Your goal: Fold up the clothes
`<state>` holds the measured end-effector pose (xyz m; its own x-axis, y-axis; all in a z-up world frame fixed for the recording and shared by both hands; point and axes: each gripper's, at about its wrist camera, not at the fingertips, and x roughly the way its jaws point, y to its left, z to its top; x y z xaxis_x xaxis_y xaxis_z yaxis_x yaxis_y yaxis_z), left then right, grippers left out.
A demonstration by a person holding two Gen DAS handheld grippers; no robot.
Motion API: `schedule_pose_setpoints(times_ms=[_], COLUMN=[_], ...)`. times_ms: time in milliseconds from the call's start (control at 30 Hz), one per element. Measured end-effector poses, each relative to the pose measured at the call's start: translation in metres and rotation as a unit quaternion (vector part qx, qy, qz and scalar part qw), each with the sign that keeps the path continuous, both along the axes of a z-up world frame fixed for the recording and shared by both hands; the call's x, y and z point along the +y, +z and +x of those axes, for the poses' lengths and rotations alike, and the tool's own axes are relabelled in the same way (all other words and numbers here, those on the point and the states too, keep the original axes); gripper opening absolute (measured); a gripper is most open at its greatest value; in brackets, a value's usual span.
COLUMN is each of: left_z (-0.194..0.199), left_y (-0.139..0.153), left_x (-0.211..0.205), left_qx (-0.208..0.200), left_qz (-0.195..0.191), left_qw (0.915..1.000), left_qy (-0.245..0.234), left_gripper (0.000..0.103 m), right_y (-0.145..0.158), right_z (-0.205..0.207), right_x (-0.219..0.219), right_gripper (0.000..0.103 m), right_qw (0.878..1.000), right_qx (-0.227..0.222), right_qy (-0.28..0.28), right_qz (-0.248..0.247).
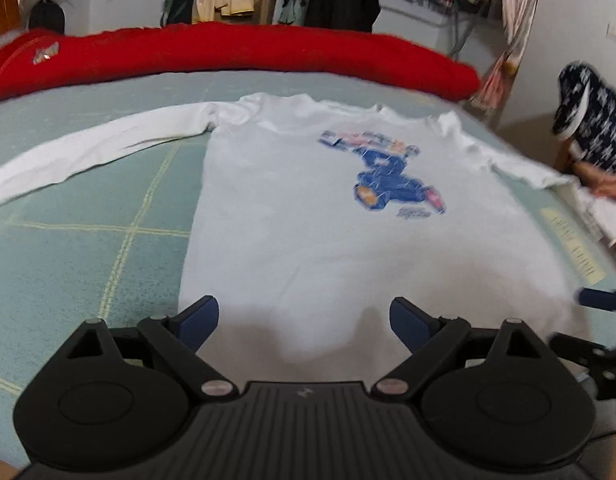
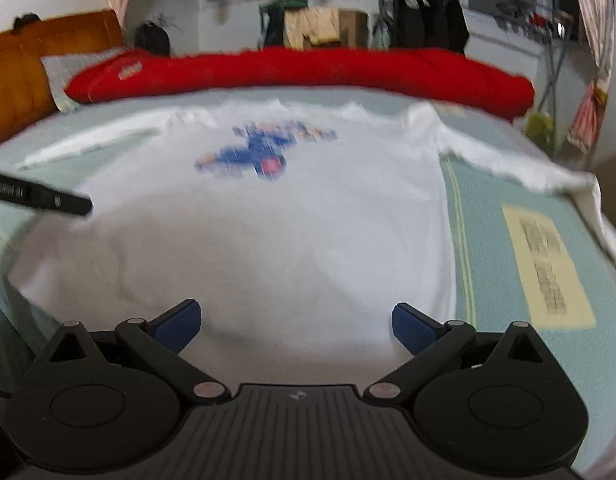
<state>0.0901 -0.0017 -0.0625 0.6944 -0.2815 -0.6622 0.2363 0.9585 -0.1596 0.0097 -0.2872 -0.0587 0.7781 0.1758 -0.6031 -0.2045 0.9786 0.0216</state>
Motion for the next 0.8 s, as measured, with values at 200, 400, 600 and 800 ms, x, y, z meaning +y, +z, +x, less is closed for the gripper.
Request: schedule_pose_setpoints(times_ms=[200, 400, 600, 800], left_z=[-0.011, -0.018, 0.003, 0.053], left_y=[0.015, 0.018, 0.002, 0.019], left_x=[0.017, 0.035, 0.042, 0.032], left_qx=[-0.020, -0.024, 0.009, -0.008], left_qz=[0.023, 0.035, 0.017, -0.035], left_qw=[0.9990, 0.9975, 0.9985, 0.9992], left_qy=[0.032, 0.056, 0.051, -0.018], left_gripper=[0.093, 0.093, 0.093, 0.093], right_y=[0.016, -0.002, -0.015, 0.003], right_z=[0.045, 0.082, 0.064, 0.052], right_x=[0.065, 0.127, 0.098, 0.062], right_gripper=[0.103, 0.103, 0.103, 0.103], right_qw=[0.994, 0.986, 0.991, 0.996], right_qx=[-0.033, -0.015, 0.024, 0.014], right_qy=[0.104, 0.156, 0.133, 0.085], right_qz=[-0.029, -0.062, -0.012, -0.006])
